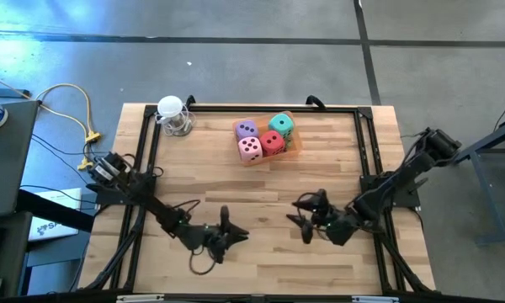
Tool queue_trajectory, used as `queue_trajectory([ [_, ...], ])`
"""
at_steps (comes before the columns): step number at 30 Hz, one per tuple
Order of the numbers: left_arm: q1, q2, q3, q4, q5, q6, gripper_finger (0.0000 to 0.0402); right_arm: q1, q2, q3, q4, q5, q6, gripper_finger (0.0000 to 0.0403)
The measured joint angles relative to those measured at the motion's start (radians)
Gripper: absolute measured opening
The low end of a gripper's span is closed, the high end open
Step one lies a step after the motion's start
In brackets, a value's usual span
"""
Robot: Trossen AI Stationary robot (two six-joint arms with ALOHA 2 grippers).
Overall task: Pick & Place Dice
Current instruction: Put the small light blue dice into the orange container
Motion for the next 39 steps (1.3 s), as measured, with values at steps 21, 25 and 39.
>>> queue_trajectory([
  [21,0.022,-0.002,0.003,0.128,-0.037,0.065,0.0051,-0.255,0.428,0.000,0.861,-0.587,-0.233,0.0231],
  [25,0.040,-0.002,0.003,0.128,-0.036,0.027,0.0051,-0.271,0.440,0.000,0.911,-0.661,-0.236,0.0231],
  [39,0.063,-0.002,0.003,0.121,-0.033,0.020,0.0051,-0.307,0.441,0.019,0.954,-0.675,-0.244,0.0231],
])
